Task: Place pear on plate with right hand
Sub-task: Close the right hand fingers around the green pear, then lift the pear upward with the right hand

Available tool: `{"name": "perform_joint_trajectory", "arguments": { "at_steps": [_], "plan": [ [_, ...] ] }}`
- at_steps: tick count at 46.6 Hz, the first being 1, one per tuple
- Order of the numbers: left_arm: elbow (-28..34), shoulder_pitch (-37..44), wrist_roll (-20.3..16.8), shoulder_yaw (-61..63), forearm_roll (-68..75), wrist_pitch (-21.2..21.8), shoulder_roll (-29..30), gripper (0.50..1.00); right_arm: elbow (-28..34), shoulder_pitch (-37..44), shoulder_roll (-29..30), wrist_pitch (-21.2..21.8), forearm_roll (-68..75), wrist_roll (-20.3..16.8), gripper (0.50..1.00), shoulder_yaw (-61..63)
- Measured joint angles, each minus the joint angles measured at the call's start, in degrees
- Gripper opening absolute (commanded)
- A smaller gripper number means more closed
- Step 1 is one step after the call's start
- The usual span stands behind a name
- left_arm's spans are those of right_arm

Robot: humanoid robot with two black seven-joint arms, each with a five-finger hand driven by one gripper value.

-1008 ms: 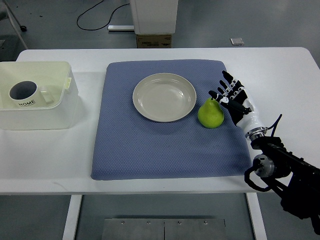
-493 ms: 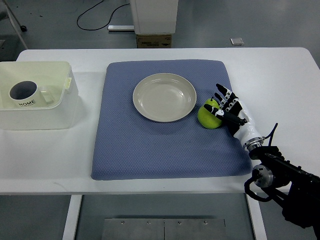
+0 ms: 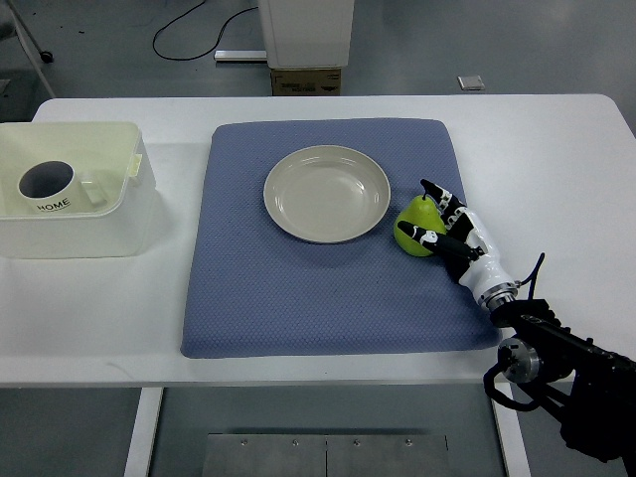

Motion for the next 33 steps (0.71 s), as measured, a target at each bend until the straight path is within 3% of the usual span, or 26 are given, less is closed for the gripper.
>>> {"name": "perform_joint_trajectory", "arguments": {
  "at_steps": [5, 7, 9, 11, 12, 33],
  "plan": [
    [0.00, 0.00, -0.01, 0.00, 0.00, 0.00, 0.00, 1.000, -0.92, -0.05, 0.00, 0.00, -0.07, 0.01, 0.908, -1.39],
    [0.00, 0.00, -0.02, 0.00, 0.00, 0.00, 0.00, 1.000, -1.33, -0.05, 0.00, 0.00, -0.08, 0.01, 0.849, -2.01],
    [0.00, 0.00, -0.02, 0.02, 0.00, 0.00, 0.00, 1.000, -1.75, -0.05, 0.00, 0.03, -0.09, 0.01, 0.757, -2.67],
    [0.00, 0.00, -0.02, 0.02, 0.00, 0.00, 0.00, 1.000, -2.08, -0.04, 0.00, 0.04, -0.09, 0.02, 0.609, -3.24],
    [0.00, 0.00, -0.02, 0.02, 0.00, 0.00, 0.00, 1.000, -2.22, -0.04, -0.02, 0.05, -0.09, 0.02, 0.511, -3.56],
    [0.00, 0.00, 0.00, 0.01, 0.00, 0.00, 0.00, 1.000, -2.22, 4.57, -0.53, -1.02, 0.24, -0.27, 0.500, -3.28]
  ]
}}
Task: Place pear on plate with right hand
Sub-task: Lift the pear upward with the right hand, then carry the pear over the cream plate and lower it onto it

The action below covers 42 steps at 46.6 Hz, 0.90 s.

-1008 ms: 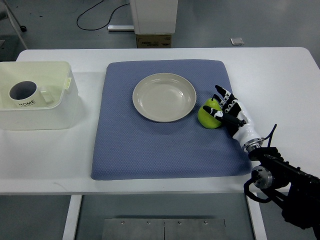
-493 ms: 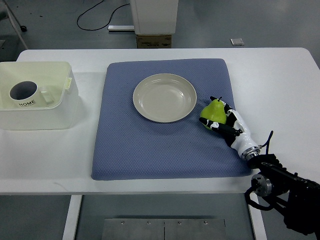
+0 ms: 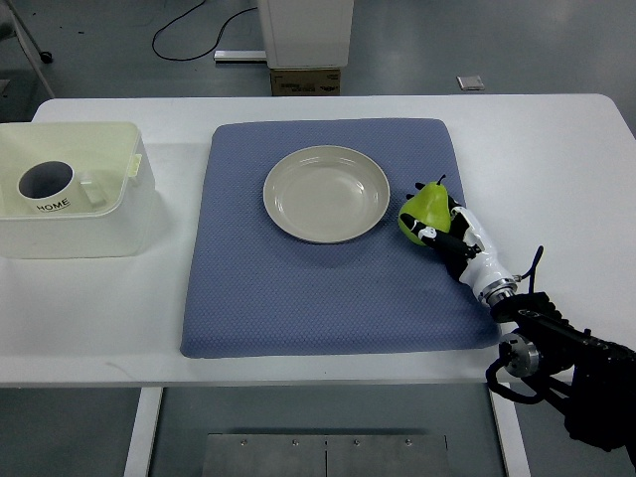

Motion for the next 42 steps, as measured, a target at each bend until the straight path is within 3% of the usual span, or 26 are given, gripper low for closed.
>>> {"name": "perform_joint_trajectory", "arguments": {
  "at_steps": [14, 22, 42],
  "plan": [
    [0.00, 0.01, -0.01, 0.00, 0.00, 0.00, 0.00, 1.000, -0.06, 6.96, -0.11, -0.41, 0.52, 0.26, 0.500, 3.73],
    [0.00, 0.01, -0.02, 0.01, 0.00, 0.01, 0.00, 1.000, -0.29, 8.73, 0.68, -3.37, 0.66, 0.18, 0.500, 3.65],
    [0.00, 0.01, -0.04, -0.01, 0.00, 0.00, 0.00, 1.000, -5.88, 13.42, 10.03, -6.35, 0.56, -3.43, 0.500, 0.35]
  ]
}}
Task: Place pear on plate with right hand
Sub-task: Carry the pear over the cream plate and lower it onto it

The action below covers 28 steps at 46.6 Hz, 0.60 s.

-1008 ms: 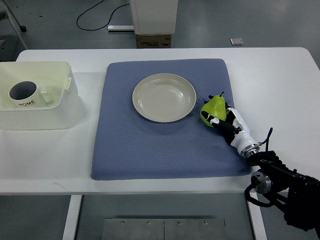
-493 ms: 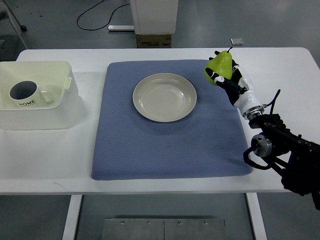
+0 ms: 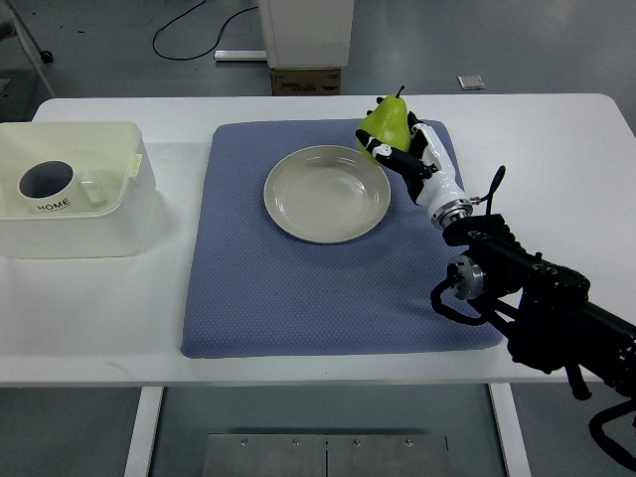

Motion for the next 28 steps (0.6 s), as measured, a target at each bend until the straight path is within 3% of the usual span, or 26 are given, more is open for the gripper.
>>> {"name": "perform_joint_trajectory", "arguments": {
  "at_steps": [28],
  "plan": [
    [0.00, 0.00, 0.02, 0.01, 0.00, 0.00, 0.00, 1.000, -4.97, 3.86, 0.53, -0.13, -0.26, -4.35, 0.500, -7.69]
  ]
}}
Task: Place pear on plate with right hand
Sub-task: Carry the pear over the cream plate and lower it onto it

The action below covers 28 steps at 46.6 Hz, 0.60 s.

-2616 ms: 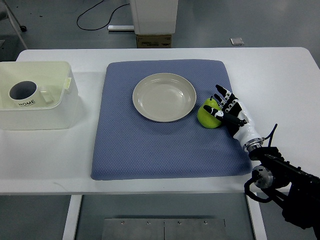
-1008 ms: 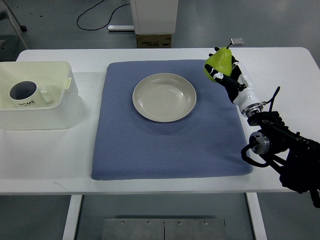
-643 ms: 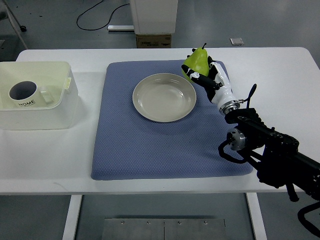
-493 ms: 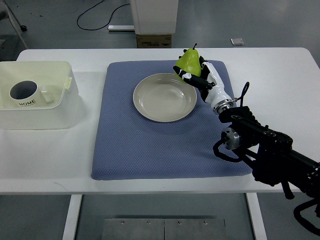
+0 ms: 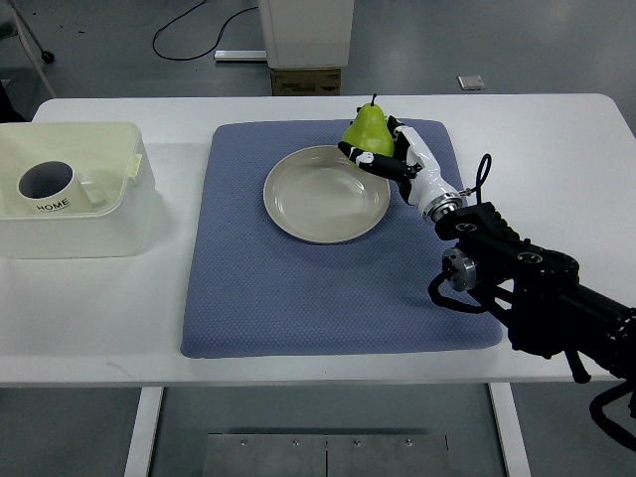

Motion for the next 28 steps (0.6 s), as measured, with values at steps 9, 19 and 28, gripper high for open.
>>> {"name": "perform_joint_trajectory", "arguments": {
  "at_steps": [9, 19, 28],
  "plan": [
    [0.00, 0.00, 0.00, 0.00, 0.00, 0.00, 0.00, 1.000, -0.97, 0.65, -0.01, -0.01, -0.09, -2.25, 0.500, -1.95],
    [0.00, 0.00, 0.00, 0.00, 0.00, 0.00, 0.00, 1.000, -1.13, 0.43, -0.01, -0.02, -0.08, -3.81, 0.500, -2.82],
    [0.00, -0.01, 0.00, -0.01, 0.00, 0.00, 0.00, 1.000, -1.13, 0.23, -0.01, -0.08, 0.16, -3.86, 0.500, -2.87]
  ]
}}
